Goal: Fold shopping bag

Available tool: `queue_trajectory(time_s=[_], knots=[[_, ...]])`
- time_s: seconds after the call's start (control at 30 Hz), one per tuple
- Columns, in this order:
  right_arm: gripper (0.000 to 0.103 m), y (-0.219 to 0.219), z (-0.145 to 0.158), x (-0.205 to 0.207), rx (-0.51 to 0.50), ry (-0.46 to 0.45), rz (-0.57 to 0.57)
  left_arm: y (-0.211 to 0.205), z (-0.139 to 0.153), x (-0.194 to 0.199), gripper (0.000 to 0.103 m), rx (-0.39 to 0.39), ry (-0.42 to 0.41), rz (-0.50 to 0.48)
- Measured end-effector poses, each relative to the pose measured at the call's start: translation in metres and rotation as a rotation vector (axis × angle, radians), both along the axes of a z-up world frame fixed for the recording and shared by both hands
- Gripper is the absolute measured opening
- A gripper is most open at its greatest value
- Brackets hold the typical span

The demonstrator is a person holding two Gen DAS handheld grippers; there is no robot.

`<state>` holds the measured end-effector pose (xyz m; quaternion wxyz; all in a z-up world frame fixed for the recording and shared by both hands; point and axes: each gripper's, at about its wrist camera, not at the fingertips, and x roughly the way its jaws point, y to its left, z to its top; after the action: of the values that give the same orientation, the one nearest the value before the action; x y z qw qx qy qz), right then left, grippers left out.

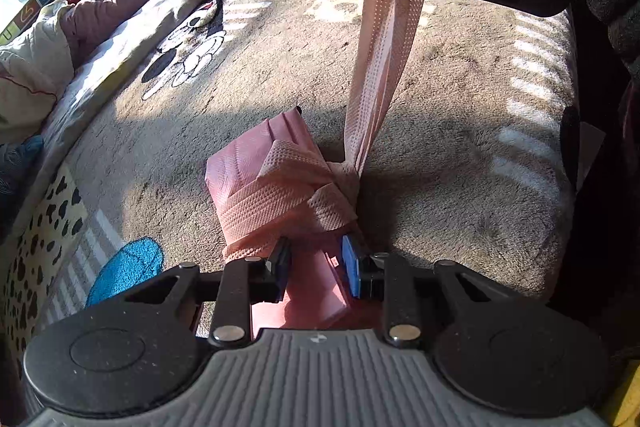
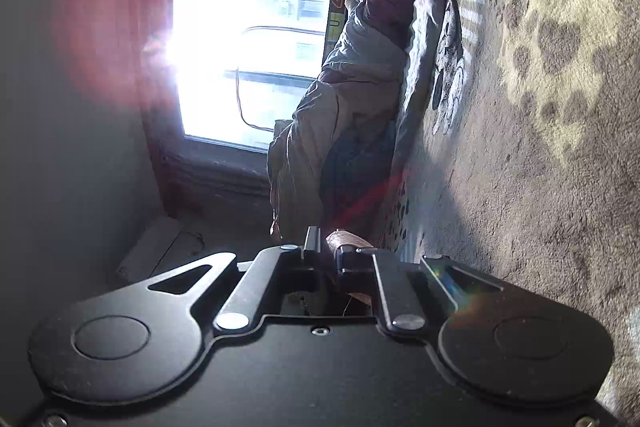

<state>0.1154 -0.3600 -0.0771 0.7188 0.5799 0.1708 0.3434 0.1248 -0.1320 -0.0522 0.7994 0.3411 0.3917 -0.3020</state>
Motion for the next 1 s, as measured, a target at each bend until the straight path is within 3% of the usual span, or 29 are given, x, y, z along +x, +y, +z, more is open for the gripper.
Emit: queue_trajectory(time_s=[0.1, 0.23, 0.27, 0.3, 0.33, 0.37, 0.43, 0.57, 0.6, 0.67, 0.73, 0.8, 0.87, 1.0], knots=[[0.016, 0.010, 0.013, -0.003, -0.028, -0.048, 0.009, 0.003, -0.001, 0.000, 0.026, -0.002, 0.003, -0.002], [0.016, -0.014, -0.026, 0.002, 0.211, 0.127, -0.160, -0.002, -0.003, -0.001, 0.026, 0.030, -0.020, -0.003], [0.016, -0.006, -0.019, 0.003, 0.205, 0.093, -0.125, 0.000, -0.003, -0.002, 0.026, 0.021, -0.022, 0.004], [0.019, 0.010, 0.004, 0.005, 0.113, 0.008, -0.056, 0.003, -0.003, -0.004, 0.025, 0.010, -0.022, 0.009], [0.027, 0.019, 0.021, 0.003, 0.038, -0.051, -0.039, 0.006, -0.004, -0.006, 0.025, 0.003, -0.027, 0.010], [0.026, 0.022, 0.026, 0.001, 0.008, -0.075, -0.059, 0.007, -0.004, -0.005, 0.025, -0.002, -0.028, 0.016], [0.026, 0.013, -0.009, 0.004, 0.222, 0.030, -0.108, 0.003, -0.006, -0.008, 0.025, 0.014, -0.041, 0.022], [0.023, 0.014, 0.019, -0.002, -0.090, -0.041, -0.084, 0.005, 0.002, -0.011, 0.026, -0.018, -0.068, 0.021], [0.023, 0.011, 0.015, -0.003, -0.096, -0.021, -0.089, 0.007, 0.006, -0.013, 0.027, -0.040, -0.074, 0.025], [0.023, 0.006, 0.009, -0.005, -0.106, -0.001, -0.100, 0.015, 0.016, -0.018, 0.031, -0.109, -0.090, 0.050], [0.023, 0.005, 0.009, -0.009, -0.190, 0.032, -0.088, 0.028, 0.025, -0.020, 0.075, -0.209, -0.097, 0.106], [0.033, 0.005, 0.009, -0.014, -0.217, 0.034, -0.070, 0.046, 0.032, -0.029, 0.075, -0.315, -0.105, 0.159], [0.074, 0.004, 0.012, -0.021, -0.271, 0.038, -0.079, 0.065, 0.039, -0.039, 0.075, -0.426, -0.113, 0.214], [0.077, 0.001, 0.002, -0.031, -0.315, 0.106, -0.055, 0.105, 0.043, -0.056, 0.075, -0.676, -0.095, 0.354]])
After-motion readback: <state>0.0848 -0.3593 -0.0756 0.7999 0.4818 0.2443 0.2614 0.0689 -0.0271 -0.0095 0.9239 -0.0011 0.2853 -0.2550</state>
